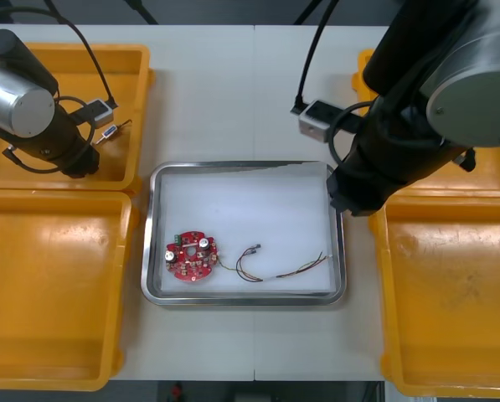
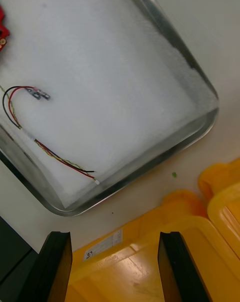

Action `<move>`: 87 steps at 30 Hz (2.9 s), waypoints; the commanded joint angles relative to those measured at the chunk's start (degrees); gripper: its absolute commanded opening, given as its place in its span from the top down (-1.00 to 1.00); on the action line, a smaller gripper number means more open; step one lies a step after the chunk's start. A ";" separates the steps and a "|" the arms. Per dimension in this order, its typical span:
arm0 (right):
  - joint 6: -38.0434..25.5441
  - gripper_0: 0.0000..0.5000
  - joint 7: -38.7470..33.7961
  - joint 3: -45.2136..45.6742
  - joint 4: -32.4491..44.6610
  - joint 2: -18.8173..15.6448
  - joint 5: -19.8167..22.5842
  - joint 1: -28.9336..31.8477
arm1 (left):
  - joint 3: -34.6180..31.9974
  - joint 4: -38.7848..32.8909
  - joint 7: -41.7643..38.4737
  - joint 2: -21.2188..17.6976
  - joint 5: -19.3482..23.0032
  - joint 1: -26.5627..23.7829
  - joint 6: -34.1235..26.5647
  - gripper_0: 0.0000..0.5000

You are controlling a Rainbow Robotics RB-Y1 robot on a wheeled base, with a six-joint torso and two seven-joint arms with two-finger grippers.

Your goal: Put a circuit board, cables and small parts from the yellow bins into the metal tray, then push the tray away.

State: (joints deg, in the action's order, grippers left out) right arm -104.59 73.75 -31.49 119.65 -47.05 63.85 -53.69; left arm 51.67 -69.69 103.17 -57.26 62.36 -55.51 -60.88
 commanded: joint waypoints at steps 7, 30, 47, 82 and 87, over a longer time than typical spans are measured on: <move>-2.90 -1.00 -17.94 13.39 -1.88 -6.21 0.49 4.21 | 0.10 5.70 8.89 3.12 0.48 -2.50 0.24 -0.46; 1.85 -1.00 -20.05 17.17 -30.71 -6.92 -4.26 0.35 | -0.34 8.25 9.86 1.80 3.47 -5.22 -0.91 1.00; 13.27 -1.00 -5.37 16.90 -49.95 2.84 -16.04 -3.08 | -13.70 8.16 10.03 -1.36 4.97 -5.31 -10.84 1.00; 26.72 -1.00 -2.65 9.08 -63.84 12.59 -24.39 -3.70 | -28.64 -9.24 -48.85 -3.30 2.33 -5.22 -38.96 1.00; 28.48 -1.00 -2.47 7.58 -64.98 12.86 -24.39 -3.70 | -28.64 -15.39 -60.45 -3.30 4.97 -4.25 -40.02 1.00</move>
State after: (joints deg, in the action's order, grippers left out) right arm -77.48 68.30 -22.12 55.49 -35.26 39.75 -55.38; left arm 24.69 -80.71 57.22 -57.88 65.94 -58.48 -100.02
